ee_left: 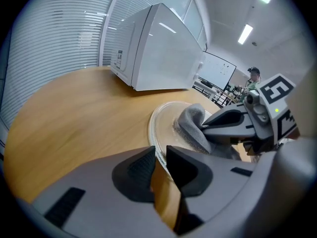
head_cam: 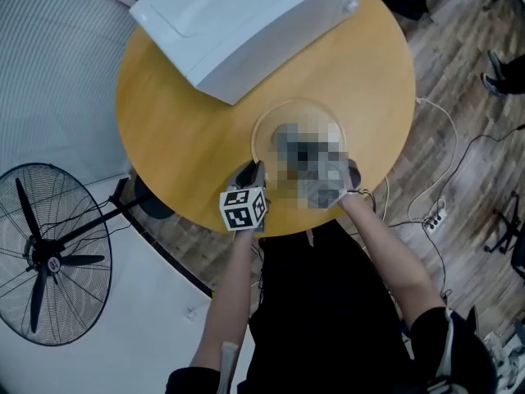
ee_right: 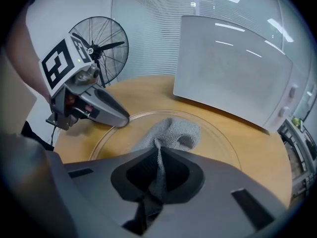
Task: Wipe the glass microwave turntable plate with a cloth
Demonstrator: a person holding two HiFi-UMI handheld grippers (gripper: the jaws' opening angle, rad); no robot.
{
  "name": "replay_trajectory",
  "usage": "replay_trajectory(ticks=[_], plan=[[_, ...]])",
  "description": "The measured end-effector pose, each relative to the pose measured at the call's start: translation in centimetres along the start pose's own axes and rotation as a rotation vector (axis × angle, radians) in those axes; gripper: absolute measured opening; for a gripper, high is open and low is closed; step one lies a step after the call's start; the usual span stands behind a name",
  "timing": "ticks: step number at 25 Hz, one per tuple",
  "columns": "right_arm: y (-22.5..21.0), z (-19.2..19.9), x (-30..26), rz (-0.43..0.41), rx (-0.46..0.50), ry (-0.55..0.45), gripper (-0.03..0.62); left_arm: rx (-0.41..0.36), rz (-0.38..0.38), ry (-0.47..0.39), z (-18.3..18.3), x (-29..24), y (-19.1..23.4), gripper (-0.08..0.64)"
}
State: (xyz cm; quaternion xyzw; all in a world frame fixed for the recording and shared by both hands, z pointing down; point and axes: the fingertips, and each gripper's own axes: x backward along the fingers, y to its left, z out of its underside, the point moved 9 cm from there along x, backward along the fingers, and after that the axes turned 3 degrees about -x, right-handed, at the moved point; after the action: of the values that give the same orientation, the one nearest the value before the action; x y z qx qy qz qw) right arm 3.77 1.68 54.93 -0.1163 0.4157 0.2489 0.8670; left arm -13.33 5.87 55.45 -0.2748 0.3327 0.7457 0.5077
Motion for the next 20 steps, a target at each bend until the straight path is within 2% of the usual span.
replay_trajectory(ticks=[3, 7, 12, 17, 20], plan=[[0.3, 0.7, 0.6, 0.002, 0.004, 0.005, 0.021, -0.011, -0.009, -0.005, 0.1, 0.1, -0.1, 0.064], [-1.0, 2.0, 1.7, 0.066, -0.04, 0.013, 0.022, -0.019, -0.015, -0.009, 0.1, 0.0, -0.2, 0.064], [-2.1, 3.7, 3.0, 0.108, -0.075, 0.036, 0.023, -0.028, -0.024, -0.013, 0.1, -0.1, -0.4, 0.066], [-2.3, 4.3, 3.9, 0.139, -0.176, 0.011, 0.023, -0.02, -0.017, -0.009, 0.1, -0.2, -0.3, 0.066], [-1.9, 4.3, 5.4, 0.192, -0.226, -0.025, 0.023, -0.007, -0.012, -0.007, 0.2, -0.3, -0.3, 0.066]])
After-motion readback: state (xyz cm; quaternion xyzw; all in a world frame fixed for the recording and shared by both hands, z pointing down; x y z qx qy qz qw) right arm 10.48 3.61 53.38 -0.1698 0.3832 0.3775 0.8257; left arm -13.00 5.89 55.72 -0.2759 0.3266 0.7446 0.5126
